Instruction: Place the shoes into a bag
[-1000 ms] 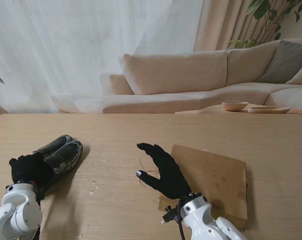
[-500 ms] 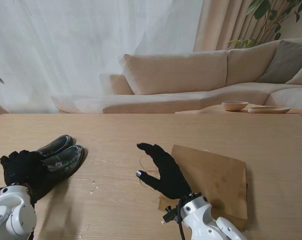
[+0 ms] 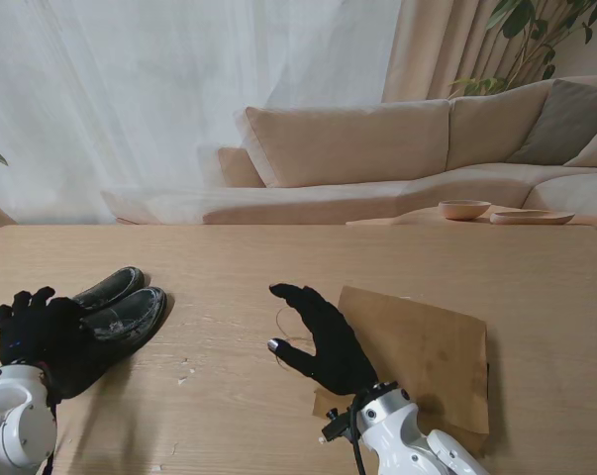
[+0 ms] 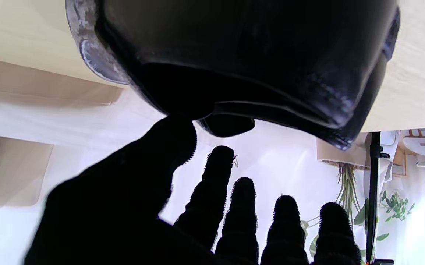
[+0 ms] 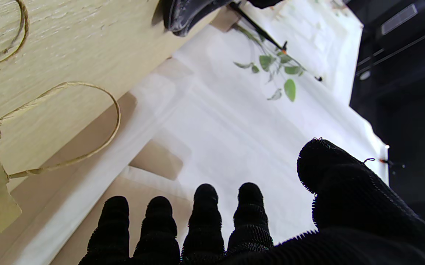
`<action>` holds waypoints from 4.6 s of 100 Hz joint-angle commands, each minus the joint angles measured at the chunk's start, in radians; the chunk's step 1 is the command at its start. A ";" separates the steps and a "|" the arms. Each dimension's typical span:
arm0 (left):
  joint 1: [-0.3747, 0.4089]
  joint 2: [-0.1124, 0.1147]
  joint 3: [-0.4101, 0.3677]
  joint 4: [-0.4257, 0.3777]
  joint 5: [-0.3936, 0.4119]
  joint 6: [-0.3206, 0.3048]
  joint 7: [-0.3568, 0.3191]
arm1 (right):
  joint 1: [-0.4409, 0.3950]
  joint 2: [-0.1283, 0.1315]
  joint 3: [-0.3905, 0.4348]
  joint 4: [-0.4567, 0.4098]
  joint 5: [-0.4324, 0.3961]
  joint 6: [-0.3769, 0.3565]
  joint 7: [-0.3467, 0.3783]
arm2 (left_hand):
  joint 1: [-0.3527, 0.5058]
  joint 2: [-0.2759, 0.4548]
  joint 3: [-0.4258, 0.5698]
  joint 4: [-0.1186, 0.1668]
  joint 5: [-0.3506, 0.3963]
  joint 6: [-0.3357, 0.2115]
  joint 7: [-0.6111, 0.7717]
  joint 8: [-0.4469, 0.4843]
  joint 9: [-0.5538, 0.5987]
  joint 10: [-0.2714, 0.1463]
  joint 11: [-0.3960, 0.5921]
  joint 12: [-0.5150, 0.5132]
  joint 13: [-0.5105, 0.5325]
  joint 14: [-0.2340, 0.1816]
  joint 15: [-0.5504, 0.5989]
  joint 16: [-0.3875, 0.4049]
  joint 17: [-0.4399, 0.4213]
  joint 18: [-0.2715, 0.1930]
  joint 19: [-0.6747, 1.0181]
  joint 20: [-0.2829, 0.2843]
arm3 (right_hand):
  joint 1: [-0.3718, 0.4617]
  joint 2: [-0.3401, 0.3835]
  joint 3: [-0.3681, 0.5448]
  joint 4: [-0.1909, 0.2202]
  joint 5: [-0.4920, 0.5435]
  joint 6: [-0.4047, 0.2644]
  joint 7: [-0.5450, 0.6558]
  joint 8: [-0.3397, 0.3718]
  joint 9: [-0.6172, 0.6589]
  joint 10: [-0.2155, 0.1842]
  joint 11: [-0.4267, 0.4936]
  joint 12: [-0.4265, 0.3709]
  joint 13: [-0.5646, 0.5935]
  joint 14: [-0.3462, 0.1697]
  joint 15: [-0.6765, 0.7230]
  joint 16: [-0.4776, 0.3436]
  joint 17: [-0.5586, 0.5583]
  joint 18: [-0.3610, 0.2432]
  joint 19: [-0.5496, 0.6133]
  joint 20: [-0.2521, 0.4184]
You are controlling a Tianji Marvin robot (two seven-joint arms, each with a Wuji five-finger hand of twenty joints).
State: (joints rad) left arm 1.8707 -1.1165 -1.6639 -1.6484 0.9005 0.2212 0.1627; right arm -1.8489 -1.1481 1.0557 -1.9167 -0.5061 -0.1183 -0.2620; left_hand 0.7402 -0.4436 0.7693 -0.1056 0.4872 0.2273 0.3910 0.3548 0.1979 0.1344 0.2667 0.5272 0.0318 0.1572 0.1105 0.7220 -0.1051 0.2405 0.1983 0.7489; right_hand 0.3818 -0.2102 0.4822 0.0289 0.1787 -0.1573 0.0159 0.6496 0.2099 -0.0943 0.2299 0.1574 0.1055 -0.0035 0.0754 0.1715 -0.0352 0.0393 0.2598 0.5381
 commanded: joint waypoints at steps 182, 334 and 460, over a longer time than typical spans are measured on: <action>-0.324 0.024 0.221 0.271 -0.185 0.127 -0.190 | 0.045 -0.003 -0.025 0.021 -0.002 0.061 0.048 | 0.034 0.037 -0.162 -0.040 0.521 -0.007 0.028 0.042 0.006 -0.223 -0.056 -0.279 -0.006 -0.160 -0.134 -0.672 0.057 -0.109 -0.197 -0.559 | -0.009 0.017 -0.012 -0.028 -0.017 -0.026 -0.013 0.023 -0.024 -0.029 -0.043 -0.017 -0.006 -0.011 0.013 0.022 -0.003 0.009 0.018 0.032; -0.161 0.014 0.118 0.051 -0.648 -0.470 -0.302 | 0.101 0.050 0.055 -0.074 -0.226 0.247 0.264 | 0.550 0.185 -0.529 0.061 0.392 -0.118 0.187 0.013 0.009 -0.207 -0.026 -0.210 0.003 -0.153 -0.114 -0.580 0.054 -0.123 -0.169 -0.510 | 0.100 -0.046 0.064 0.086 0.047 -0.004 0.055 0.043 -0.021 0.003 0.062 0.029 -0.006 -0.009 0.024 0.007 0.017 0.018 0.017 0.026; -0.208 0.030 0.175 0.108 -0.633 -0.560 -0.347 | 0.583 0.074 -0.167 0.273 -0.101 0.247 0.529 | 0.551 0.183 -0.518 0.057 0.369 -0.104 0.274 0.143 0.010 -0.206 -0.008 -0.205 0.005 -0.152 -0.113 -0.549 0.053 -0.120 -0.169 -0.490 | 0.225 -0.180 0.433 -0.061 0.512 -0.195 0.912 0.188 0.064 0.029 0.352 0.147 0.017 -0.002 0.138 0.008 0.061 0.016 0.016 -0.029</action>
State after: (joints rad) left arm 1.6762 -1.0827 -1.4932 -1.5257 0.2764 -0.3156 -0.1730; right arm -1.2441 -1.0669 0.8804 -1.6058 -0.5896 0.1396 0.2572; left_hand 1.2117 -0.3557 0.2015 -0.1077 0.8347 0.2947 0.4852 0.4233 0.2013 -0.0776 0.2399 0.3067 0.0318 0.0219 -0.0063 0.1561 -0.0463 0.1280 0.0344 0.2463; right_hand 0.5880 -0.4312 0.8729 -0.0717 0.6780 -0.3236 0.8459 0.7698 0.2782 -0.0808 0.5601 0.2938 0.1208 -0.0036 0.2052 0.1801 0.0267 0.0518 0.2662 0.5253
